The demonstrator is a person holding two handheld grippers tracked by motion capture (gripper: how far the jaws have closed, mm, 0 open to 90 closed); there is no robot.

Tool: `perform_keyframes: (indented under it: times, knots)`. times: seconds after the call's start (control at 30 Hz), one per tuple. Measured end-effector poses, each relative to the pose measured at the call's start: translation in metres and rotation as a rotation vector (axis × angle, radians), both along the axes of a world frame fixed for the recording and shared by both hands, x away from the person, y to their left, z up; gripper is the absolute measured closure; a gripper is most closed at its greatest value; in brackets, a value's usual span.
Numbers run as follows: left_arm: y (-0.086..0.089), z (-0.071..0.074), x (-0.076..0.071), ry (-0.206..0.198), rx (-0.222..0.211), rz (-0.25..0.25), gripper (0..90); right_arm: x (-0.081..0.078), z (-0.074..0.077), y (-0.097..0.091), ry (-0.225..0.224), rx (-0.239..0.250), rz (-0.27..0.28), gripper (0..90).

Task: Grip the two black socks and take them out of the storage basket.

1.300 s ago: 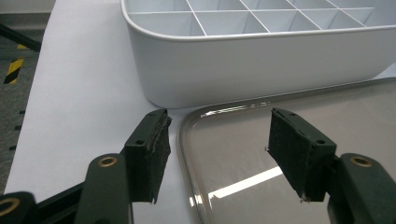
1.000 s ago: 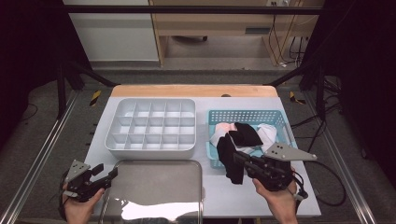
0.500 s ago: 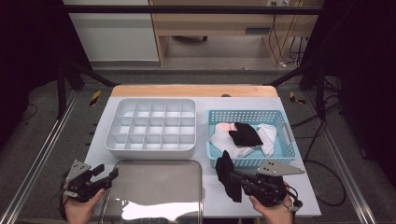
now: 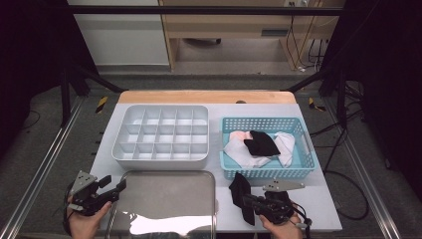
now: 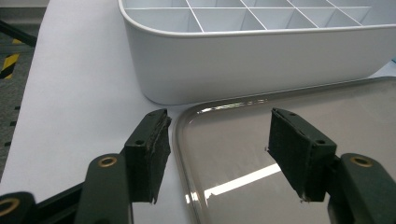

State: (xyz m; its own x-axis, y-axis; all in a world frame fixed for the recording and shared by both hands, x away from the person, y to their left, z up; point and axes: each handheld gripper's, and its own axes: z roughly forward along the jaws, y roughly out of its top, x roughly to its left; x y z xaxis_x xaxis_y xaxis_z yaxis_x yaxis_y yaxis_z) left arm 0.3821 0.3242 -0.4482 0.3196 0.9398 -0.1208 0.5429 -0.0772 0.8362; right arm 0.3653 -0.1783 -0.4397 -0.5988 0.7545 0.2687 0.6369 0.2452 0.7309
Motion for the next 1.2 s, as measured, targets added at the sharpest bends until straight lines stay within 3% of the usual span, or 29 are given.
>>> perform_keyframes:
  times: [0.2, 0.23, 0.33, 0.43, 0.47, 0.57, 0.6, 0.63, 0.77, 0.83, 1.0, 1.2]
  knots:
    - [0.0, 0.0, 0.0, 0.002, 0.008, -0.003, 37.2, 0.004, -0.015, 0.0, 0.011, -0.038, -0.021, 81.9]
    - [0.0, 0.0, 0.0, 0.004, 0.008, -0.002, 37.2, 0.004, -0.021, 0.004, 0.009, -0.085, -0.027, 80.8]
    - [0.0, 0.0, 0.0, 0.005, 0.008, -0.002, 37.2, 0.004, -0.024, 0.006, 0.01, -0.101, -0.029, 79.1]
    - [0.0, 0.0, 0.0, 0.005, 0.005, -0.001, 37.2, 0.005, -0.028, 0.008, -0.024, -0.123, -0.024, 73.2]
    - [0.0, 0.0, 0.0, 0.005, 0.005, -0.001, 37.1, 0.005, -0.028, 0.009, -0.024, -0.12, -0.026, 70.9]
    - [0.0, 0.0, 0.0, 0.005, 0.003, -0.001, 37.1, 0.004, -0.024, 0.008, -0.088, -0.116, -0.038, 58.4]
    - [0.0, 0.0, 0.0, 0.007, 0.002, -0.001, 37.1, 0.004, -0.024, 0.008, -0.088, -0.116, -0.038, 58.4]
    - [-0.001, -0.001, 0.0, 0.01, 0.003, -0.001, 36.7, 0.002, -0.018, 0.006, -0.157, -0.112, -0.046, 53.5]
    - [0.0, -0.001, 0.001, 0.012, 0.004, -0.001, 36.4, 0.002, -0.009, 0.002, -0.192, -0.085, -0.073, 48.7]
    - [0.0, -0.001, 0.001, 0.012, 0.002, 0.002, 36.4, 0.004, 0.001, -0.004, -0.232, -0.072, -0.098, 45.0]
    - [0.0, -0.001, 0.001, 0.013, 0.003, 0.003, 36.3, 0.012, 0.016, -0.01, -0.264, -0.064, -0.137, 41.0]
    - [0.0, -0.001, 0.001, 0.013, 0.0, 0.001, 36.3, 0.044, 0.041, -0.014, -0.293, -0.072, -0.201, 36.6]
